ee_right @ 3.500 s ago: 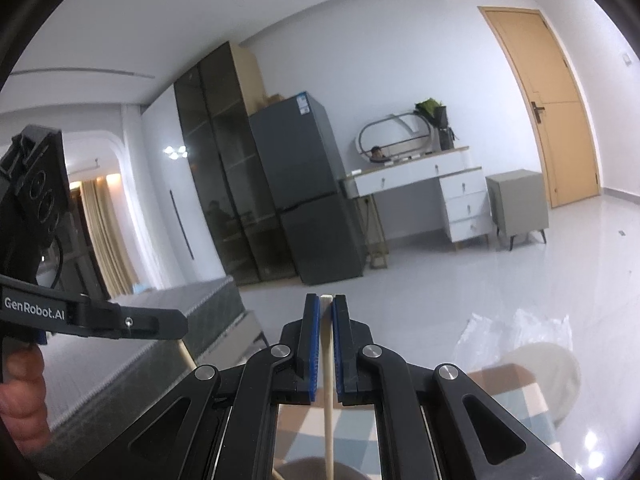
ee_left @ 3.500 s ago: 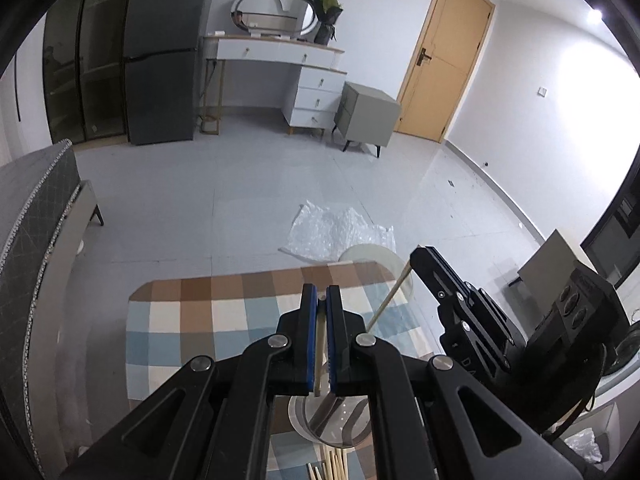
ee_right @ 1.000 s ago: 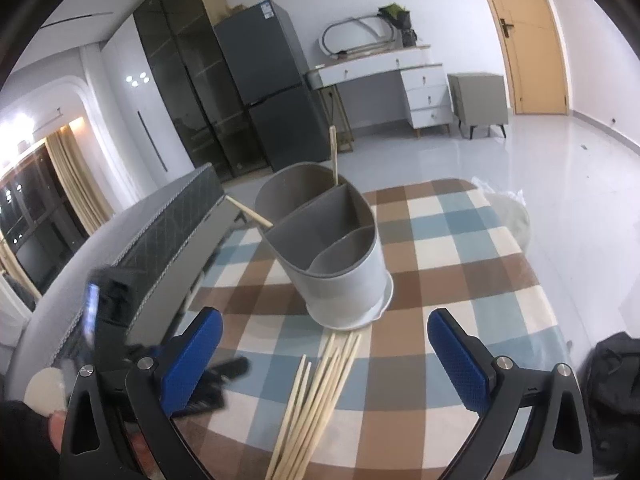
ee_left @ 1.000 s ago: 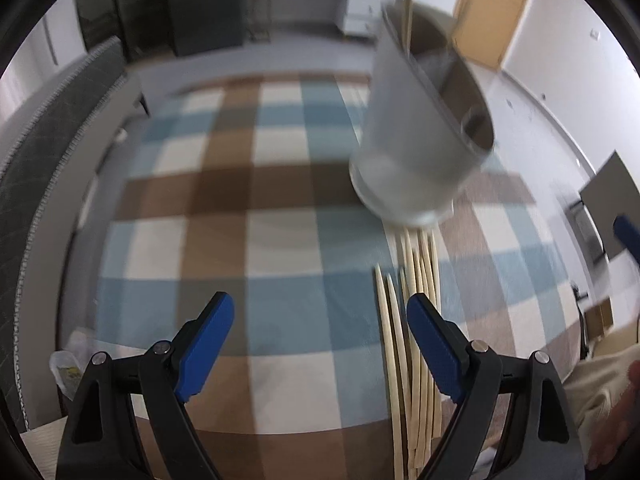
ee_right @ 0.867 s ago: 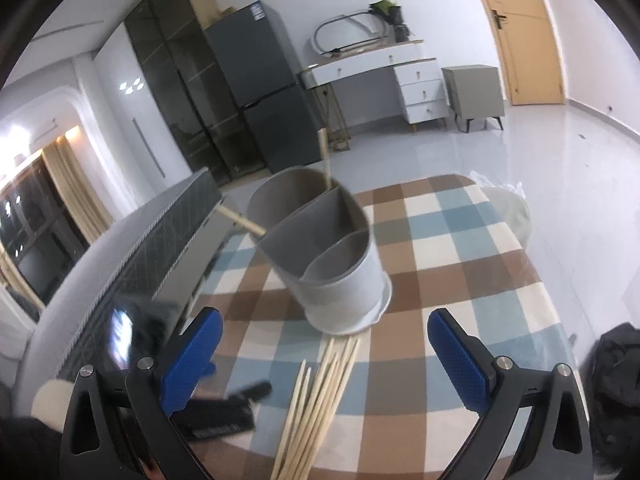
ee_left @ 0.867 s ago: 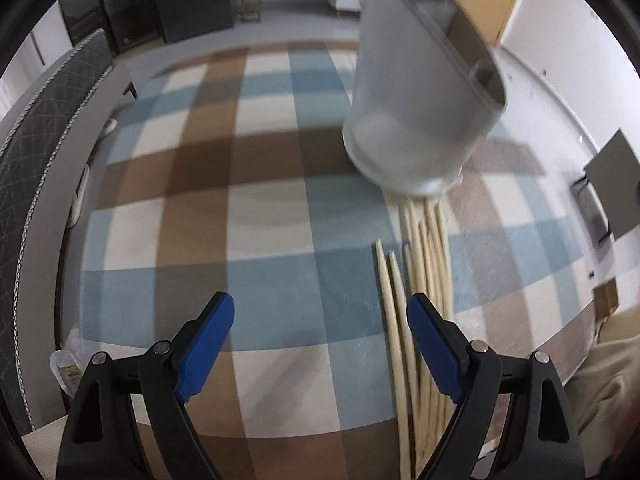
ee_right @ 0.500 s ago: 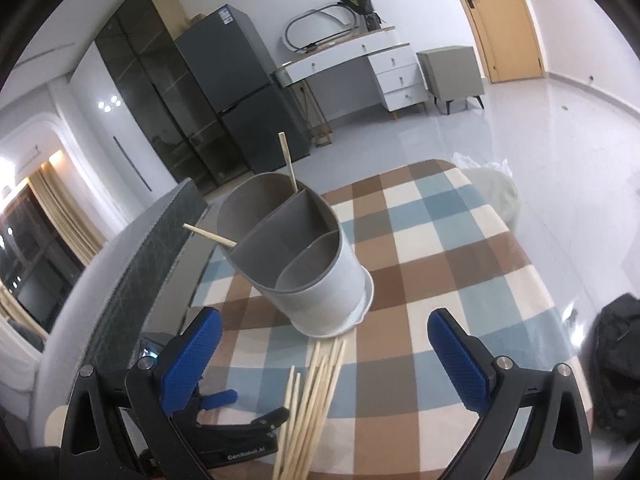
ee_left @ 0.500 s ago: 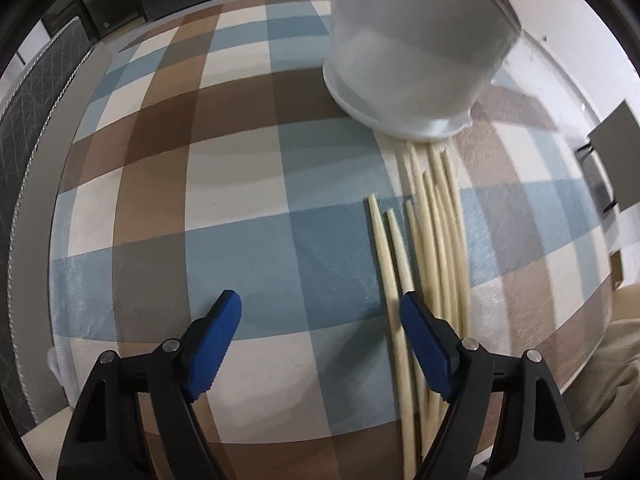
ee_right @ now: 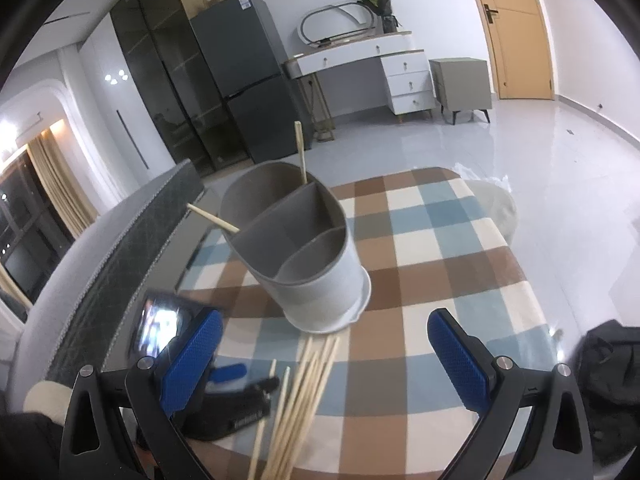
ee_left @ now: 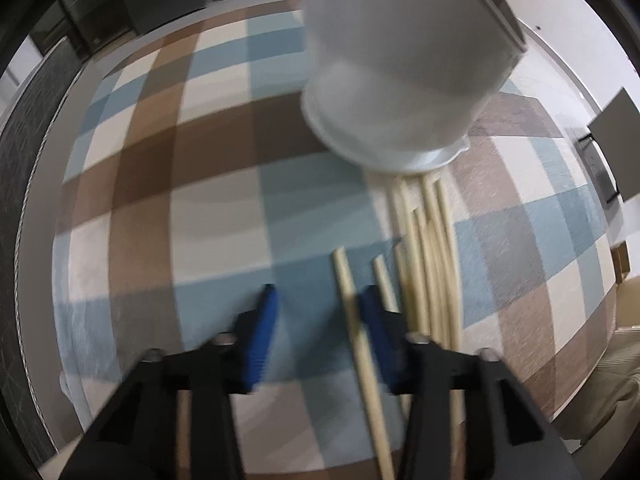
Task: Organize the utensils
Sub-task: 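Close the left tool on a chopstick while the right tool grasps another, then lift both held chopsticks and carry them above the grey holder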
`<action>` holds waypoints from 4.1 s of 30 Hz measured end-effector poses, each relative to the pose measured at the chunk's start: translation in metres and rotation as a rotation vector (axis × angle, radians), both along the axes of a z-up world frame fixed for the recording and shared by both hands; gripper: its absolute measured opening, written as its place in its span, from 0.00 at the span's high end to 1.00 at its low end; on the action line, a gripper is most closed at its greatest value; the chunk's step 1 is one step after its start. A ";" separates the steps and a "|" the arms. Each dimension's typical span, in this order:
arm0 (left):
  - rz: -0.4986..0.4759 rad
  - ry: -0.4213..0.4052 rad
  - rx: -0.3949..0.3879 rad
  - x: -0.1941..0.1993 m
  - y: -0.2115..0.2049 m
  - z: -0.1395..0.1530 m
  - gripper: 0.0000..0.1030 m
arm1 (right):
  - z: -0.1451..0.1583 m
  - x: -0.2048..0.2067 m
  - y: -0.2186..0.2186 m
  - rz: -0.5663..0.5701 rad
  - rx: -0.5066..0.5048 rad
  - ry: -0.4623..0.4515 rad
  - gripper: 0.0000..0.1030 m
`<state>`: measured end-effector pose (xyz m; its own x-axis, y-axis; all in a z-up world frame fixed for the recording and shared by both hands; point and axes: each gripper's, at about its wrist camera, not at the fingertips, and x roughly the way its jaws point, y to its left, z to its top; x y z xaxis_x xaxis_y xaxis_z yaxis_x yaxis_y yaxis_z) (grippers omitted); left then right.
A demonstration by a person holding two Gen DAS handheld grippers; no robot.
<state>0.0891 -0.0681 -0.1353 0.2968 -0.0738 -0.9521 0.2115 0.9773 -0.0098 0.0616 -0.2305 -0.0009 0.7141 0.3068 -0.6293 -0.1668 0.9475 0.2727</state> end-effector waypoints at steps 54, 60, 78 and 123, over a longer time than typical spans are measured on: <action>0.188 -0.112 -0.329 0.023 0.102 0.073 1.00 | -0.106 0.076 0.101 0.110 -0.160 0.351 0.95; 0.184 -0.127 -0.344 0.010 0.102 0.081 1.00 | -0.070 0.049 0.082 0.100 -0.070 0.240 0.95; 0.096 -0.201 -0.275 -0.045 0.069 0.111 1.00 | -0.015 -0.019 0.051 0.161 0.061 -0.021 0.96; 0.023 -0.468 -0.325 0.030 0.038 0.287 1.00 | 0.146 0.030 0.010 0.081 0.134 -0.362 0.96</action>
<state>0.1189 -0.0297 0.1516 0.6862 -0.3297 -0.6485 0.2447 0.9441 -0.2210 0.0913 -0.2201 0.1452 0.8527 0.4335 -0.2914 -0.3475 0.8873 0.3032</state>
